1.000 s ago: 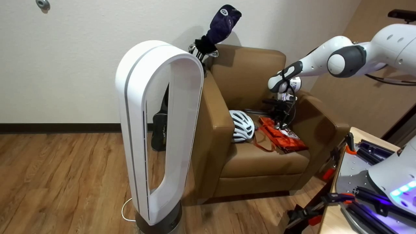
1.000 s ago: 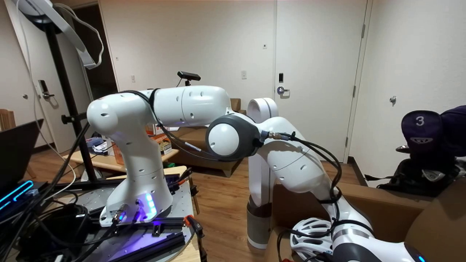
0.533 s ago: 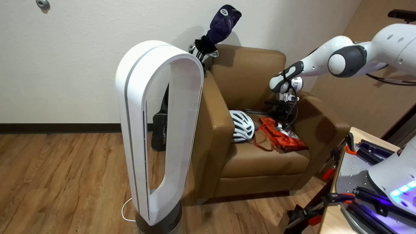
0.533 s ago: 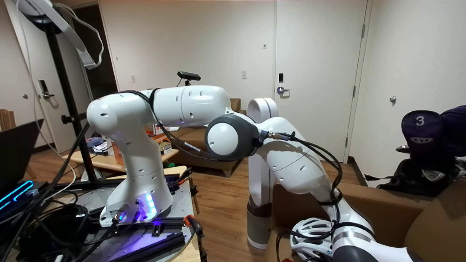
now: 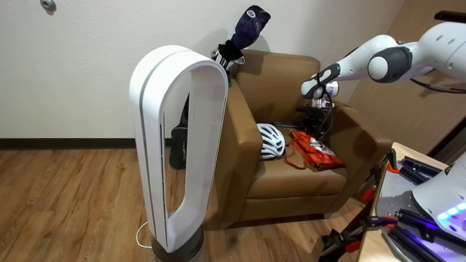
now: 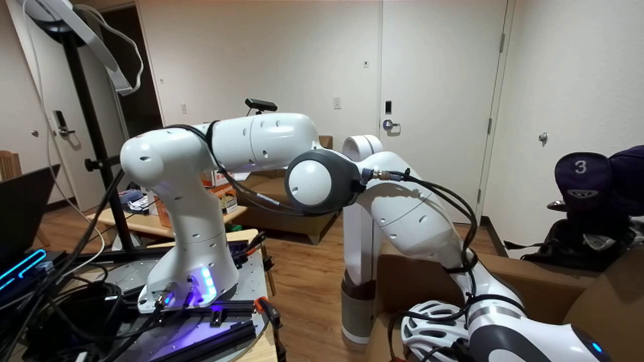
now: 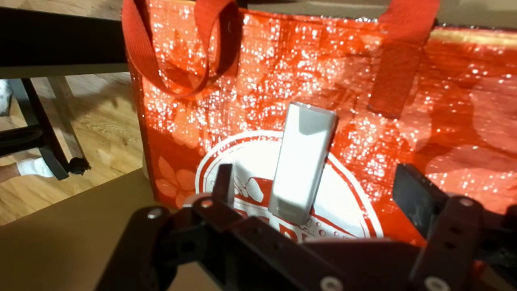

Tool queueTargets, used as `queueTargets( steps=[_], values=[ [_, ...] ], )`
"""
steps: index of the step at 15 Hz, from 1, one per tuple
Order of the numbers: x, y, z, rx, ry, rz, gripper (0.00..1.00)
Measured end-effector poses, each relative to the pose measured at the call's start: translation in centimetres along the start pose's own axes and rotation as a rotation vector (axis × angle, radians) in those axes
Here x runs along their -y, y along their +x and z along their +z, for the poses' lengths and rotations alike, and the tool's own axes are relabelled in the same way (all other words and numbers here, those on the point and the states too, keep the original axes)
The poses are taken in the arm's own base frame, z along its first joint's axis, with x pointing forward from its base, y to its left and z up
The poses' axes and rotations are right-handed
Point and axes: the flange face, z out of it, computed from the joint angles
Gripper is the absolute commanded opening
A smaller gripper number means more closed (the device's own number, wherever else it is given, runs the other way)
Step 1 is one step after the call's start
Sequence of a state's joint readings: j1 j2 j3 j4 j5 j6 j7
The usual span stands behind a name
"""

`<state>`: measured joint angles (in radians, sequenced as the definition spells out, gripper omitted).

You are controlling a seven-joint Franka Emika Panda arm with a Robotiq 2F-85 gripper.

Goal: Pick up the grey object from the right armrest and place it on top of the red bag on the sofa

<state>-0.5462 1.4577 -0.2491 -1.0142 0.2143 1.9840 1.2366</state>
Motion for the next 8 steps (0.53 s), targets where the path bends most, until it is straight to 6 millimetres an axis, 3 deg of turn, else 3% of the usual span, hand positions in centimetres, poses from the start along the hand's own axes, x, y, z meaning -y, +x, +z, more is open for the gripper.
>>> queueTargets(
  steps=[8],
  values=[
    [-1.6,-2.7,-3.1,-0.200,-0.080,-0.110,1.00]
  ],
)
